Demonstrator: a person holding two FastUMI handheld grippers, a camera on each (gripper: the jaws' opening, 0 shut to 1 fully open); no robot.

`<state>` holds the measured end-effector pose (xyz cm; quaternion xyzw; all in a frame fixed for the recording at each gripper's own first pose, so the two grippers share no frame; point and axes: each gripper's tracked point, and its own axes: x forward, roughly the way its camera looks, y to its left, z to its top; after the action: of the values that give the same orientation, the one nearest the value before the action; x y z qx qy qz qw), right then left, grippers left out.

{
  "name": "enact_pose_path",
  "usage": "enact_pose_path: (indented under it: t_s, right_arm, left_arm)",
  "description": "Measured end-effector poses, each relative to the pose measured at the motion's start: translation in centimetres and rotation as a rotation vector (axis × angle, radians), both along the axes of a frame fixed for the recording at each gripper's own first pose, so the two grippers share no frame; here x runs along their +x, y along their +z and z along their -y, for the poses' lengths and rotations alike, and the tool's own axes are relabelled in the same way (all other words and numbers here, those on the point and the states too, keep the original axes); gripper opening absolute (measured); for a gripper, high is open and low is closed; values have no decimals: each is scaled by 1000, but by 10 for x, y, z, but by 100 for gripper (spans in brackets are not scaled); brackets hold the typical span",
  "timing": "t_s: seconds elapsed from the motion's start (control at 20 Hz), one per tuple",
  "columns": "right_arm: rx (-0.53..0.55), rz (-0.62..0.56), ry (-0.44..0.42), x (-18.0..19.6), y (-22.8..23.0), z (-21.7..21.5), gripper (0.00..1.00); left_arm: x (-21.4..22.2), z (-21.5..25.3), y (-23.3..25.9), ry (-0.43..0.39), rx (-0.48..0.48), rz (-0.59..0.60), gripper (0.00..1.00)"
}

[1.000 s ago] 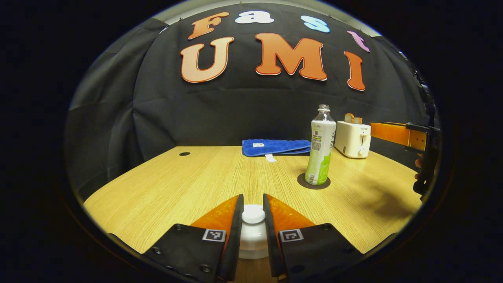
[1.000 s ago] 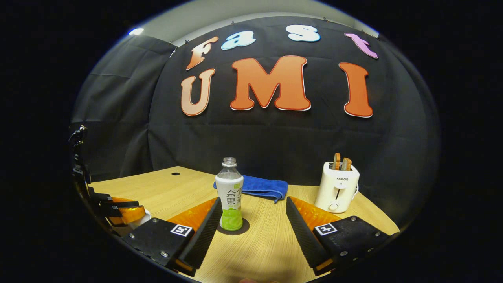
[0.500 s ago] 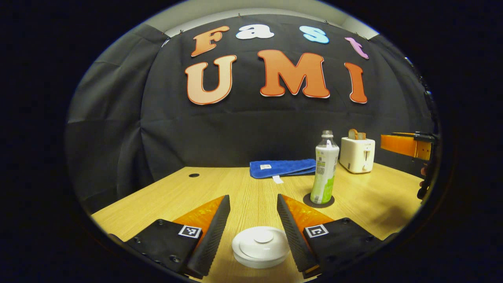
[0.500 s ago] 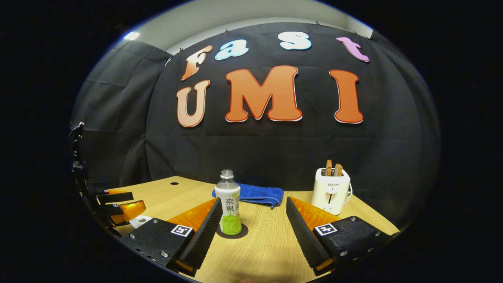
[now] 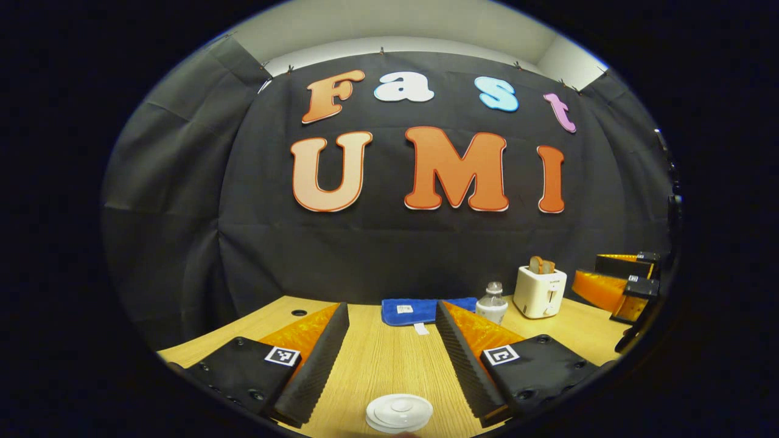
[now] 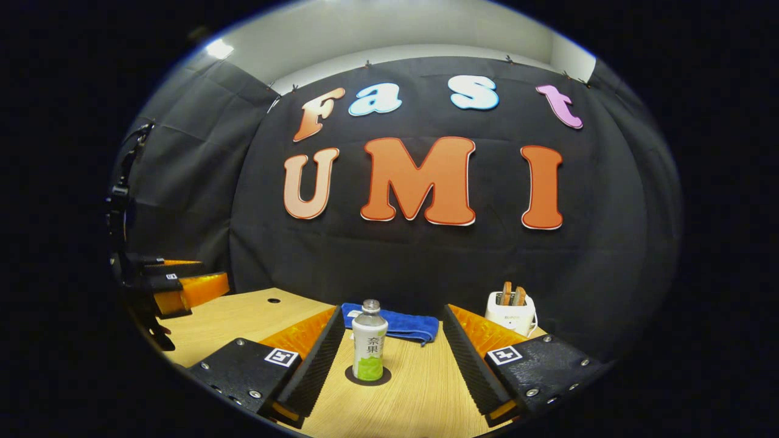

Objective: Open the teacup lid with one hand, grasp the water bottle and pour water into the teacup with the other hand; after pouring, place the water bottle on the coaster and then close the teacup lid.

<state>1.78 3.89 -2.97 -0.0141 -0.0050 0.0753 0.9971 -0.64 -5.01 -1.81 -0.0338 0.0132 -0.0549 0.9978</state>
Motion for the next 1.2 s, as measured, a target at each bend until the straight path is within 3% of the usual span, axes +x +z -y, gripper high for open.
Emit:
enact_pose_path:
  t_s: [0.4, 0.8, 1.2]
  right_arm:
    - [-33, 74, 20, -18, 36, -32, 99]
    - [-30, 35, -20, -29, 8, -25, 99]
    - [14, 3, -76, -30, 0, 0, 99]
  left_arm:
    - [-5, -8, 51, 7, -27, 92, 97]
    - [-1, -12, 15, 17, -7, 36, 97]
    - [-1, -18, 15, 39, 31, 60, 95]
